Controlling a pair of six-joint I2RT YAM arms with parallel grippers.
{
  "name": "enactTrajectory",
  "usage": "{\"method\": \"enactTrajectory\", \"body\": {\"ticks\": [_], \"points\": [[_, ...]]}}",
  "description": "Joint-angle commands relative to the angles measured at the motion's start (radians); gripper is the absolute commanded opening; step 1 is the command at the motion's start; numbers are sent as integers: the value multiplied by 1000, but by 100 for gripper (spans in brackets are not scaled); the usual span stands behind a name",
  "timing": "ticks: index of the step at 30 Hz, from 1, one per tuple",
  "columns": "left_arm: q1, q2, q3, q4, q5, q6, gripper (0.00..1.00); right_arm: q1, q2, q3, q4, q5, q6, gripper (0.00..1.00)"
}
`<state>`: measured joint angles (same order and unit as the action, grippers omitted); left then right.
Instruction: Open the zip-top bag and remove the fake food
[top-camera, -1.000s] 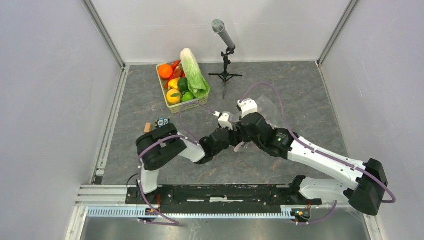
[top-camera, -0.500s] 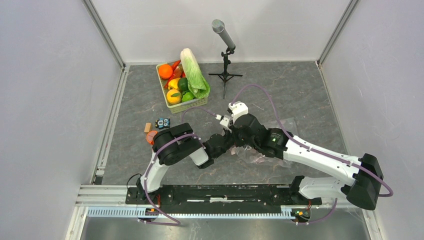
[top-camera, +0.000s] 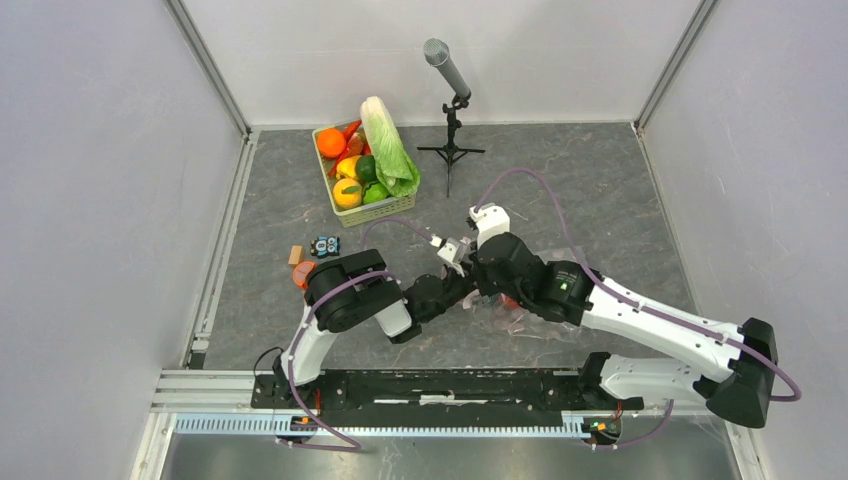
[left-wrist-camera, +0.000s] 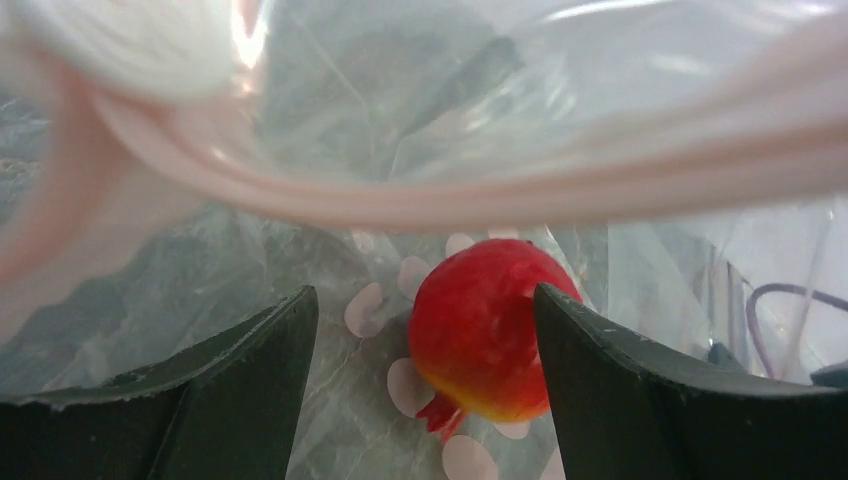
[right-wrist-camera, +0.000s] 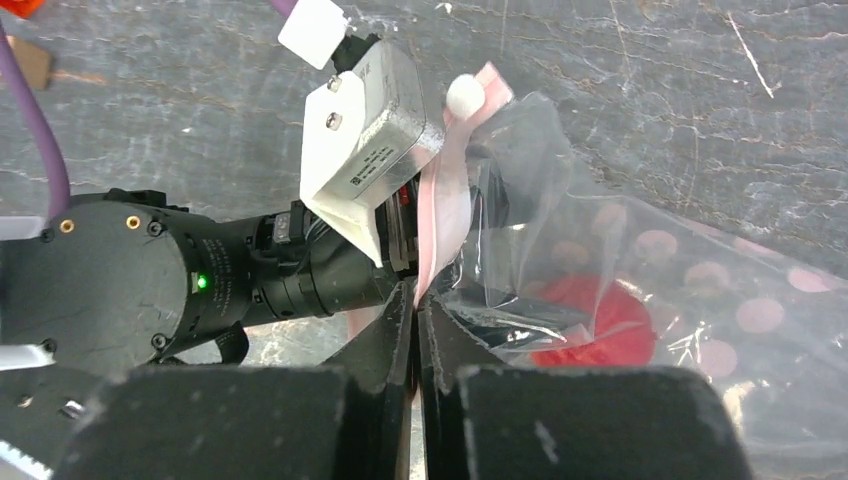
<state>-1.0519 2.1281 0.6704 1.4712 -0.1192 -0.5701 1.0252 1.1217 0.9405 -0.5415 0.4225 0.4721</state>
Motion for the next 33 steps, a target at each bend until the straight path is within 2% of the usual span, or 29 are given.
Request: {"method": "enactTrajectory", "body": {"ticks": [1, 5, 7, 12, 17, 19, 20, 23, 28, 33], "points": [[-10, -80, -79, 84, 43, 45, 85, -48, -43, 27, -95, 149, -40, 4], [-11, -104, -100, 84, 85, 59, 85, -99, -72, -33, -73, 60, -38, 3], [-12, -99, -99, 83, 96, 58, 85, -110, -103, -64, -45, 14, -24, 6], [-19, -88, -99, 83, 79, 48, 85, -131, -171, -83, -42, -48, -13, 41], [-21, -100, -88, 30, 67, 53, 85, -174, -233, -47, -91, -48, -30, 56], [-26, -103, -85, 10, 69, 61, 85, -192, -250, -35, -100, -55, -35, 57], [-28, -104, -85, 8, 70, 64, 85, -203, -254, -30, -125, -37, -30, 57], [-30, -104, -85, 8, 73, 62, 85, -256, -240, -58, -192, 34, -16, 40], [-33, -113, -77, -8, 85, 60, 86, -345, -248, -209, -139, 6, -2, 19], [-39, -119, -50, -54, 101, 74, 86, -406, -221, -322, -54, -59, -19, 12]]}}
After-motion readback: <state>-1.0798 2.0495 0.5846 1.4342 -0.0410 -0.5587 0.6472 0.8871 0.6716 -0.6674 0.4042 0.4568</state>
